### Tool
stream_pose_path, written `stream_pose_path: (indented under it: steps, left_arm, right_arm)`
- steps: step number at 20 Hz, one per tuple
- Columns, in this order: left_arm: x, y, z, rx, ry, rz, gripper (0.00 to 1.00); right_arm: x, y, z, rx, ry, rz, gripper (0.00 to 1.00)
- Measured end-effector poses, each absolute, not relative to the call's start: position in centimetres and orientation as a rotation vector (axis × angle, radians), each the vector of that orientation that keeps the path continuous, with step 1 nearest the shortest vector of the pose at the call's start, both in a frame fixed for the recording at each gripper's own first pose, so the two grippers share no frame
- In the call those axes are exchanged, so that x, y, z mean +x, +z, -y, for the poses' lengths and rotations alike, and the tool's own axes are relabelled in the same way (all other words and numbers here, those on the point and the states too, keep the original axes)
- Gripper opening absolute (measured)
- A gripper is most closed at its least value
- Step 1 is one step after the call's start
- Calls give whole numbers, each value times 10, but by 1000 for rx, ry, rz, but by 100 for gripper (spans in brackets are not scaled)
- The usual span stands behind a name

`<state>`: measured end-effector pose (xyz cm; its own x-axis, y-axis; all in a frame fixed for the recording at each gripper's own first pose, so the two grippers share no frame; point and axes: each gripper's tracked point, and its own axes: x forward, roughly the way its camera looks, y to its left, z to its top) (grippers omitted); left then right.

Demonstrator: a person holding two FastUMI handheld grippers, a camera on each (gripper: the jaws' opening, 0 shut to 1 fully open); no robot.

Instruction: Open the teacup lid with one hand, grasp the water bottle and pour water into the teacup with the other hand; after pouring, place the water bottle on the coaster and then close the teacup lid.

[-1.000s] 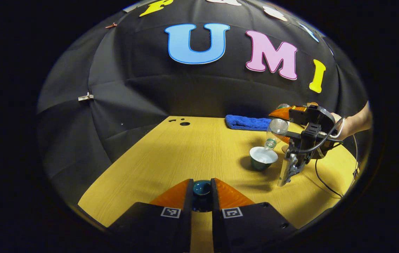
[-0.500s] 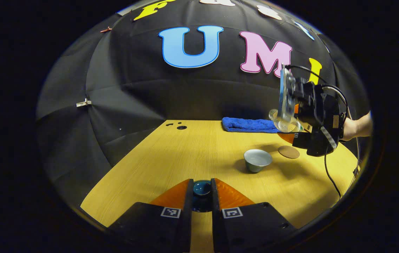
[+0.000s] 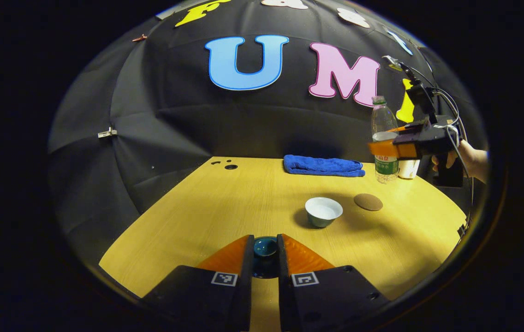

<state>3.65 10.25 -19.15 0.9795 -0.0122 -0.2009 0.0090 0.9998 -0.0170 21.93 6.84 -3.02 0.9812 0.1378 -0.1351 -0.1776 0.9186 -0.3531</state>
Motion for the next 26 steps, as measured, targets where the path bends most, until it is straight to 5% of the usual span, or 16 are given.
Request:
stream_pose_path:
  steps: [5, 7, 26]
  left_arm:
    - [40, -197, -89, -49, -12, -214, 31]
    - [41, -200, -83, -58, -12, -218, 24]
    - [82, -187, -57, -71, 0, -181, 28]
  right_arm:
    - [226, -17, -59, -41, 184, -61, 72]
    - [245, -30, -48, -54, 148, -49, 72]
    - [282, -120, -20, -44, 105, -132, 80]
